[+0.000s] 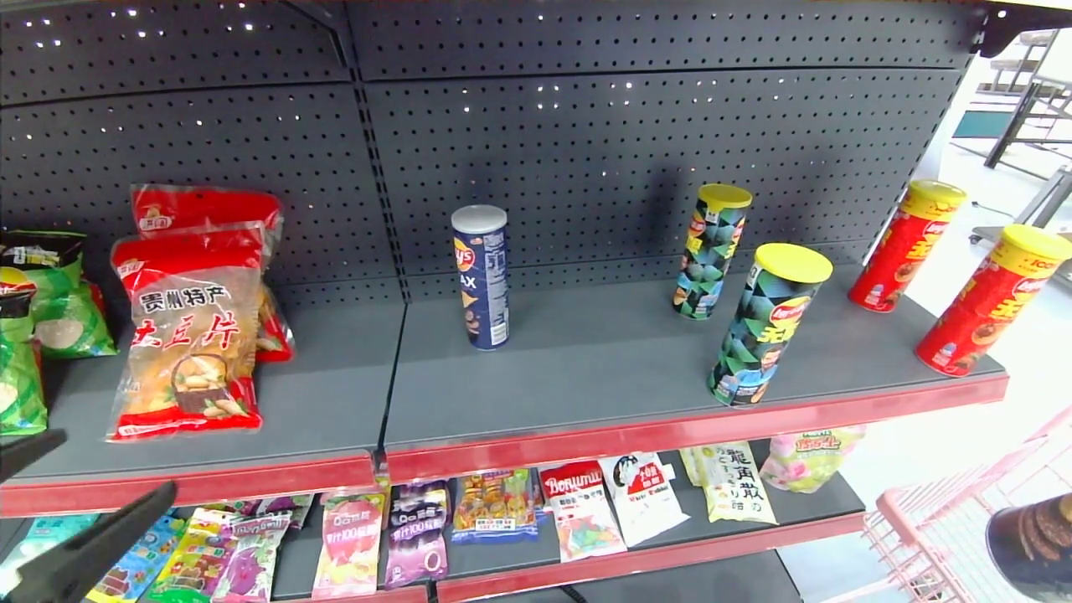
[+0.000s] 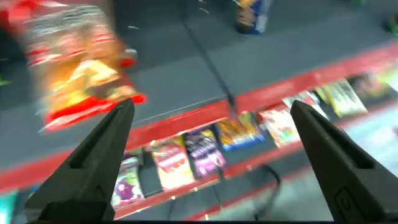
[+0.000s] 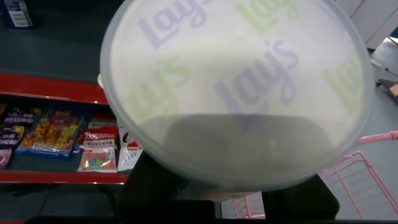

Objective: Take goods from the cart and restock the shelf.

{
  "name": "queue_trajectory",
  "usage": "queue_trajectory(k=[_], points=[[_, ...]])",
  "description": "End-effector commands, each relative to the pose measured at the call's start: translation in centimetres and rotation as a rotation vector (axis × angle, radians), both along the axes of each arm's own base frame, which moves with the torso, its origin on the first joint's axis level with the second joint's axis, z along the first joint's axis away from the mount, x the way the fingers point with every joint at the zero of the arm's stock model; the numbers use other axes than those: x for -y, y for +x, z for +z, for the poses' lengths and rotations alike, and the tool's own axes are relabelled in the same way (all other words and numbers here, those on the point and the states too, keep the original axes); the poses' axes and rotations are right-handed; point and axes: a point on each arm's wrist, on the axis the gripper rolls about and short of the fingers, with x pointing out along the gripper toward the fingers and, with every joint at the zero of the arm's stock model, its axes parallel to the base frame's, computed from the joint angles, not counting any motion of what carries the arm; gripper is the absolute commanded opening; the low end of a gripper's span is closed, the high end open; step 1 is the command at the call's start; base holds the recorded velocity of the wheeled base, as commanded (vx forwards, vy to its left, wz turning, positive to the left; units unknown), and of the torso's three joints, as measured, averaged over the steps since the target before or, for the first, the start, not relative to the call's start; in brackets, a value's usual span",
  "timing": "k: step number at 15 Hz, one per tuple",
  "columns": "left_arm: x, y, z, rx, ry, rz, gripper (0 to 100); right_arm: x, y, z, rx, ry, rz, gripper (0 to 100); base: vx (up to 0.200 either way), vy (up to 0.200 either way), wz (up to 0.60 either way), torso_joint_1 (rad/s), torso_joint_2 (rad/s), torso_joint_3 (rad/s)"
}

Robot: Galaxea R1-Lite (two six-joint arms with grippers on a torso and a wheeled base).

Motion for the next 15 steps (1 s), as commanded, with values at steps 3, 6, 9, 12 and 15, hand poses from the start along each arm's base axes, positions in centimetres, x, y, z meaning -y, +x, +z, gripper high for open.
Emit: queue_trajectory(k=[3,6,9,12,15], points=[[4.9,18.7,1.2,-0.076,-0.009,-0.248,100,0.0,0.1,0.1,-0.007,0.03,0.001,0,0.0,0.0,0.0,0.0,0.0,0.0],[8.0,23.1,0.3,-0.089,-0.041,-0.339,100,0.0,0.2,-0.2,-0.021,0.04,0.001,0,0.0,0.0,0.0,0.0,0.0,0.0],[10.0,26.7,-0.7,-0.025,-0.046,-0.365,100,0.0,0.4,-0.2,-0.034,0.048,-0.001,0,0.0,0.0,0.0,0.0,0.0,0.0],[10.8,28.3,-1.1,-0.008,-0.045,-0.38,100,0.0,0.4,-0.2,-0.034,0.053,-0.009,0,0.0,0.0,0.0,0.0,0.0,0.0],[11.1,29.0,-1.4,0.006,-0.051,-0.415,100,0.0,0.4,-0.3,-0.038,0.052,-0.012,0,0.0,0.0,0.0,0.0,0.0,0.0]])
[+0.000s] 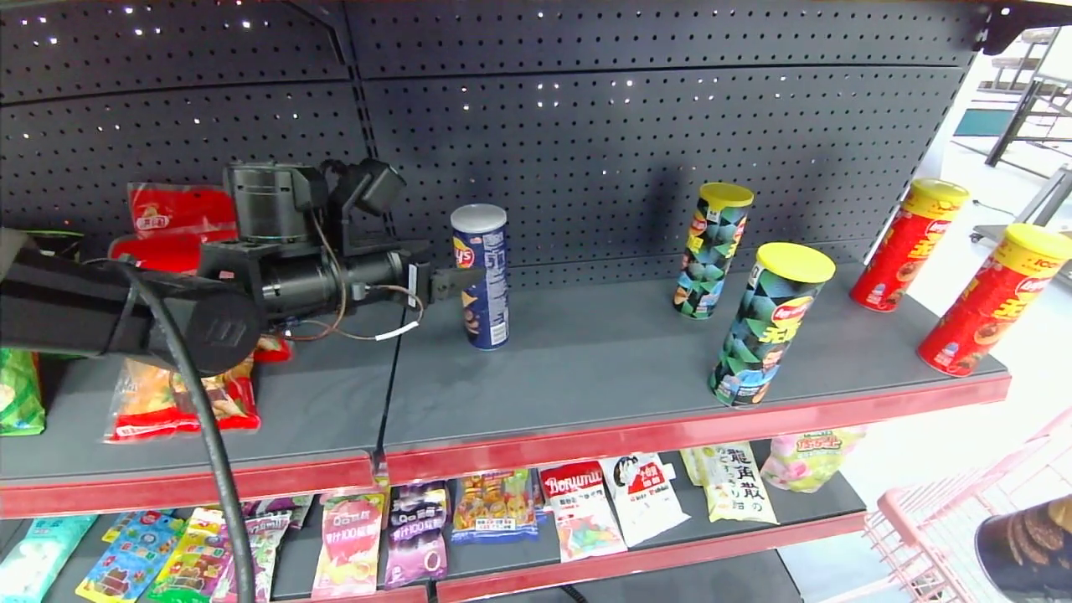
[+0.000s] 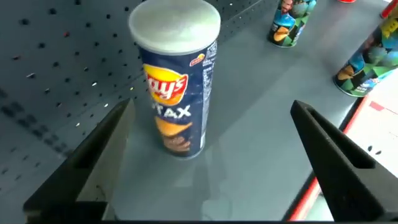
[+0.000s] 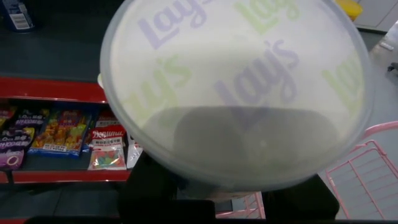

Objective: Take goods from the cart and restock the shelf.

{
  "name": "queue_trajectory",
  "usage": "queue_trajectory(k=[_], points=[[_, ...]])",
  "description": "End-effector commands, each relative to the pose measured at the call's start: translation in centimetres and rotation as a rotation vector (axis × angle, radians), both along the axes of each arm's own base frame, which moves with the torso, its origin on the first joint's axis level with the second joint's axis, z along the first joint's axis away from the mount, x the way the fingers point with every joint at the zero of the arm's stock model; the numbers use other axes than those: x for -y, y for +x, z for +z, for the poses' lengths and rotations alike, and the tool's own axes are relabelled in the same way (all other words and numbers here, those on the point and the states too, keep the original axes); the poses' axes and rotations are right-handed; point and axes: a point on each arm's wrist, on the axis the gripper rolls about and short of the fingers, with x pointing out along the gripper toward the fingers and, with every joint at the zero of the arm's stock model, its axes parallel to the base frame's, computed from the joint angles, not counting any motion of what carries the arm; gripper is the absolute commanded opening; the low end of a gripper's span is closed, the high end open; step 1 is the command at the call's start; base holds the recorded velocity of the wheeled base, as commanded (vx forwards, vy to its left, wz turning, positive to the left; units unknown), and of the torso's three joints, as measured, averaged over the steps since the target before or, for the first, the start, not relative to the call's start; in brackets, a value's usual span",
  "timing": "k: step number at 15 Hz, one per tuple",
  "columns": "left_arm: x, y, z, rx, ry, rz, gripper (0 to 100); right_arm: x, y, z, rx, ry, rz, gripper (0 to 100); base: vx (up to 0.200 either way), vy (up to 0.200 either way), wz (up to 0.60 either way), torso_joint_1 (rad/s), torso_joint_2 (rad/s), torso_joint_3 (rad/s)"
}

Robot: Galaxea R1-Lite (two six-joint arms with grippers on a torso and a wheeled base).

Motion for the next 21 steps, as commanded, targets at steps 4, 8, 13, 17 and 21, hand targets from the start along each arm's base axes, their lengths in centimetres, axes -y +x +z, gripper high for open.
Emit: queue_trajectory(k=[4,8,13,17,21], points=[[0.5,1.5,-1.9,0.011,-0.005,-0.015,100,0.0,0.2,0.0,-0.008,-0.001,-0.003,0,0.0,0.0,0.0,0.0,0.0,0.0],[0.7,2.3,-2.7,0.029,0.019,-0.027,100,0.0,0.1,0.1,-0.005,-0.001,-0.003,0,0.0,0.0,0.0,0.0,0.0,0.0],[1.3,3.9,-3.1,0.082,0.007,-0.029,100,0.0,0.2,0.1,-0.007,-0.001,-0.006,0,0.0,0.0,0.0,0.0,0.0,0.0],[1.7,5.2,-3.2,0.114,-0.003,-0.033,100,0.0,0.2,0.1,-0.007,-0.001,-0.009,0,0.0,0.0,0.0,0.0,0.0,0.0],[1.9,6.0,-3.1,0.132,-0.009,-0.029,100,0.0,0.4,0.1,-0.019,-0.002,-0.009,0,0.0,0.0,0.0,0.0,0.0,0.0]])
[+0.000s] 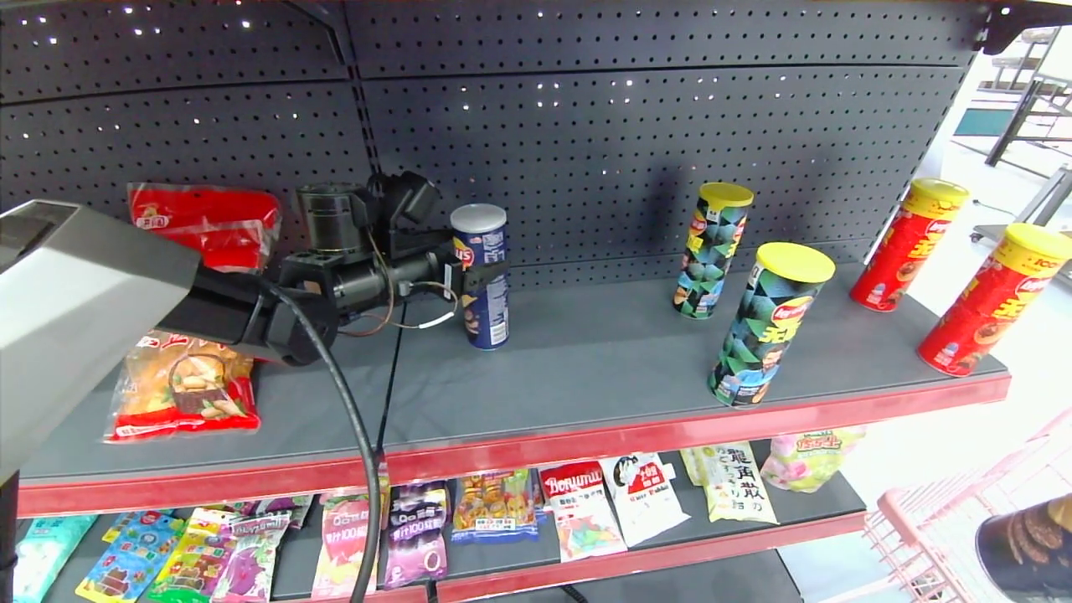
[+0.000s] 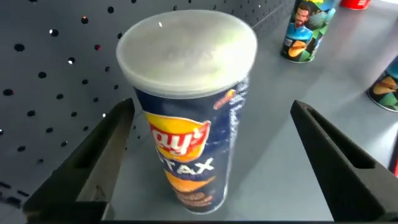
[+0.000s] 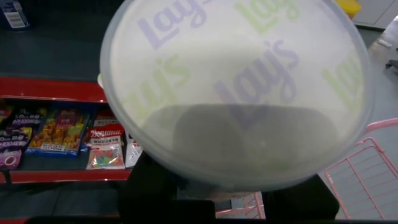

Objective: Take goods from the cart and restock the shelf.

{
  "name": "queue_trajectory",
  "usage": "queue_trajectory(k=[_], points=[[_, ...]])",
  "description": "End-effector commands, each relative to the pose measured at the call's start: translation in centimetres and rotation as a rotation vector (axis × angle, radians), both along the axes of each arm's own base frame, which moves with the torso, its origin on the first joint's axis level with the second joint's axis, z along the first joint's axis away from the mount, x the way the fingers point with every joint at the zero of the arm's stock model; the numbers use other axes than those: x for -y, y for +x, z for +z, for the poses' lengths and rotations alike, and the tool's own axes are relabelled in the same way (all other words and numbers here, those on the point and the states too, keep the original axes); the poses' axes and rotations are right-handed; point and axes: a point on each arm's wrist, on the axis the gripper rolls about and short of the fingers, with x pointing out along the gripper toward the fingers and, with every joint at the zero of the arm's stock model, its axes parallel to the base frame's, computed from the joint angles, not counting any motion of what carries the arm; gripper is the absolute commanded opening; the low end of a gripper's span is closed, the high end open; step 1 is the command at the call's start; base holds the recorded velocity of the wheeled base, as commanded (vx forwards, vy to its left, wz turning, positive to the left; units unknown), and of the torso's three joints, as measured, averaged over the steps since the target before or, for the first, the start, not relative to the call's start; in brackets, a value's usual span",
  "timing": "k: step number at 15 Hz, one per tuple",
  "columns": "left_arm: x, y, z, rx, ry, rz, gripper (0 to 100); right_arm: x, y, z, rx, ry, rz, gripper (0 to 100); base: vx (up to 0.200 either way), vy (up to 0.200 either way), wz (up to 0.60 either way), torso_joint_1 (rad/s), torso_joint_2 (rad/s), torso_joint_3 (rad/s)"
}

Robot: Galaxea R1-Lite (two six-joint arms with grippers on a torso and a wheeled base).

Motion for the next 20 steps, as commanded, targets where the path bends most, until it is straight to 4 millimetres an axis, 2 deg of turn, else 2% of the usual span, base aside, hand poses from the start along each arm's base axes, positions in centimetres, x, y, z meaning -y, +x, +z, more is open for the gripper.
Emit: queue_trajectory(k=[1,15,20], points=[[0.2,0.6,-0.3,0.004,-0.001,0.001,100,0.0,0.3,0.2,-0.013,-0.001,0.002,0,0.0,0.0,0.0,0.0,0.0,0.0],[1.8,2.3,-0.7,0.035,-0.007,0.003,100,0.0,0.5,0.2,-0.019,-0.002,0.0,0,0.0,0.0,0.0,0.0,0.0,0.0],[2.8,2.4,-1.6,0.025,-0.002,0.001,100,0.0,0.4,0.2,-0.017,-0.002,0.0,0,0.0,0.0,0.0,0.0,0.0,0.0]])
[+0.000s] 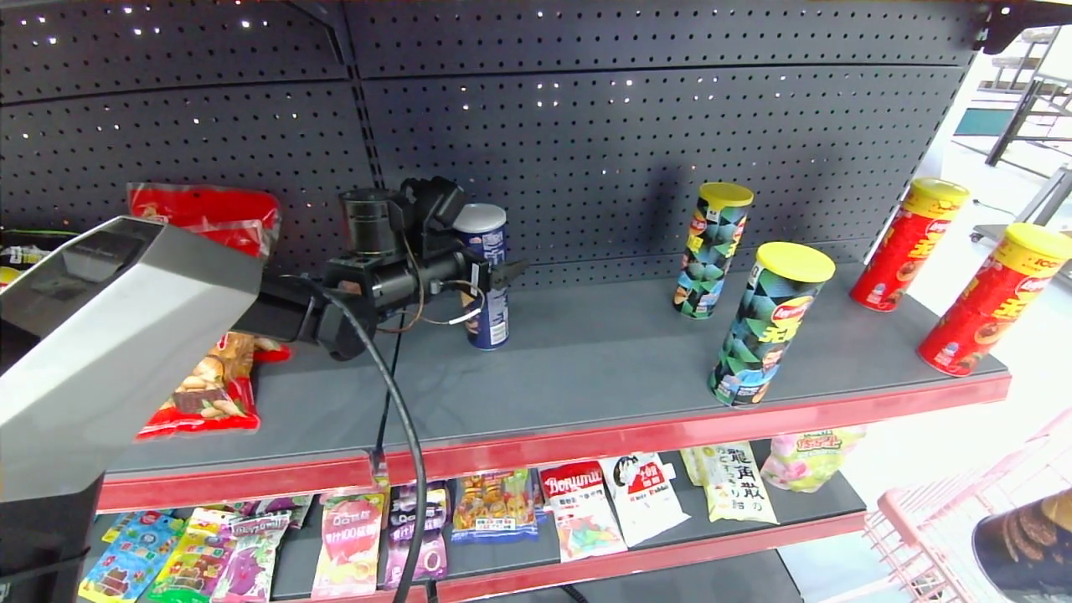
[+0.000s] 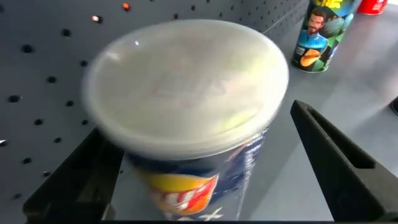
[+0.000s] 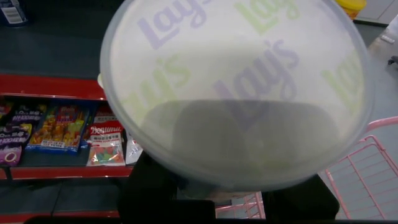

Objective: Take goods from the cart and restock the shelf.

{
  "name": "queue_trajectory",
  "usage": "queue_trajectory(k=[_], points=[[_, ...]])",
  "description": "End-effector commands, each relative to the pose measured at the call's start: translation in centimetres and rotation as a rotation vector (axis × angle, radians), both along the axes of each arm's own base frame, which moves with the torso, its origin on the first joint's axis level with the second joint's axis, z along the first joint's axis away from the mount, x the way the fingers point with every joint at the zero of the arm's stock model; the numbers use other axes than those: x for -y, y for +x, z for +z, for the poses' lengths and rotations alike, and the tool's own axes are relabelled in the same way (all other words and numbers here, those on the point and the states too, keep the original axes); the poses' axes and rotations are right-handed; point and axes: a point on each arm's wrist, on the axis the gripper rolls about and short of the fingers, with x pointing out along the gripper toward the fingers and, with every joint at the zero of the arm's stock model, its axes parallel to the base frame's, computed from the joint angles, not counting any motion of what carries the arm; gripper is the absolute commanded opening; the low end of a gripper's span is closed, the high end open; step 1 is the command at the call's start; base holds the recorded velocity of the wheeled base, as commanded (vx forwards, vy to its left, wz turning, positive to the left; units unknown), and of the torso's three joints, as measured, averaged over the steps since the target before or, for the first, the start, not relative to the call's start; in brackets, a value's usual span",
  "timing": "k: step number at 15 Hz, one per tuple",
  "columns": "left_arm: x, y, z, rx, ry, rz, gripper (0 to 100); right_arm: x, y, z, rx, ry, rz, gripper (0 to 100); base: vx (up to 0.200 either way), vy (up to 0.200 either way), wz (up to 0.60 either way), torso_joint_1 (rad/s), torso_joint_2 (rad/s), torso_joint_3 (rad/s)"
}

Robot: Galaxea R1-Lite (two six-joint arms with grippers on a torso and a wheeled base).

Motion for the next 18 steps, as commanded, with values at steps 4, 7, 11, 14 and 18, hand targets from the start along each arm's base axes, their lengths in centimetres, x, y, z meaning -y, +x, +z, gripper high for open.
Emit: queue_trajectory(k=[4,7,11,14,18], points=[[0.2,0.1,-0.6,-0.012,0.004,0.011,0,0.0,0.0,0.0,0.001,-0.001,0.0,0,0.0,0.0,0.0,0.0,0.0,0.0],[0.1,-0.1,-0.8,-0.023,0.007,0.015,0,0.0,0.0,0.0,-0.001,-0.001,0.0,0,0.0,0.0,0.0,0.0,0.0,0.0],[-0.6,-1.6,0.9,-0.028,-0.002,0.096,0,0.0,0.0,-0.1,-0.003,-0.001,0.0,0,0.0,0.0,0.0,0.0,0.0,0.0],[-1.5,-4.0,2.5,-0.047,-0.023,0.159,0,0.0,0.0,-0.1,-0.004,-0.001,0.0,0,0.0,0.0,0.0,0.0,0.0,0.0],[-1.6,-7.9,3.7,-0.087,-0.057,0.199,0,0.0,0.0,-0.1,-0.006,-0.001,-0.003,0,0.0,0.0,0.0,0.0,0.0,0.0]])
